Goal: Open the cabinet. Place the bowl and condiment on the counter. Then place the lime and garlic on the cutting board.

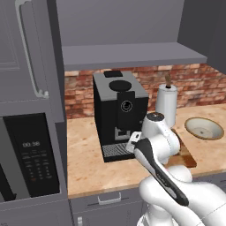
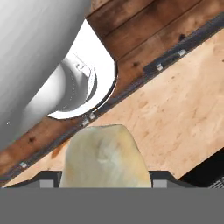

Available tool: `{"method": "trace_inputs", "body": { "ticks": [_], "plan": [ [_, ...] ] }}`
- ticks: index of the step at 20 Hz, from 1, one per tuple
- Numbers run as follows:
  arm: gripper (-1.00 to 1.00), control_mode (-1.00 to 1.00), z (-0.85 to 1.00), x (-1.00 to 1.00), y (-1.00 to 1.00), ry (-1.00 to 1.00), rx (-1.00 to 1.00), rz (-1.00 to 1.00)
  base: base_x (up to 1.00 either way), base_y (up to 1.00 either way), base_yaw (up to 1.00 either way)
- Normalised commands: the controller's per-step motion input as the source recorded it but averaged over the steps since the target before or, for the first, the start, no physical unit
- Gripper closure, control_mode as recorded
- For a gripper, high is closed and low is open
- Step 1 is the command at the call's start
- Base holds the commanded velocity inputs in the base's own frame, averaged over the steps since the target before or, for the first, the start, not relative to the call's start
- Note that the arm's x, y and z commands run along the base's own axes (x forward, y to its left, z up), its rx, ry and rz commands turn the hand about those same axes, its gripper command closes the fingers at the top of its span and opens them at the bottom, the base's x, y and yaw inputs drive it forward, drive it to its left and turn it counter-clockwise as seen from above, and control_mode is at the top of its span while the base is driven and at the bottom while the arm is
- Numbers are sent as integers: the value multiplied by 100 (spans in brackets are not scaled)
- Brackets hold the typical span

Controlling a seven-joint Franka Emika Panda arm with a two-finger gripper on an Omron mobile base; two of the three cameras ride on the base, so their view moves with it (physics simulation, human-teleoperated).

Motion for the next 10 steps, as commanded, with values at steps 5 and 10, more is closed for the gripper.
{"method": "trace_inputs", "body": {
  "ticks": [5, 10],
  "plan": [
    [100, -100, 64, -37, -30, -27, 0, -13, 0, 0, 0],
    [100, -100, 64, -8, -42, -32, 0, -11, 0, 0, 0]
  ]
}}
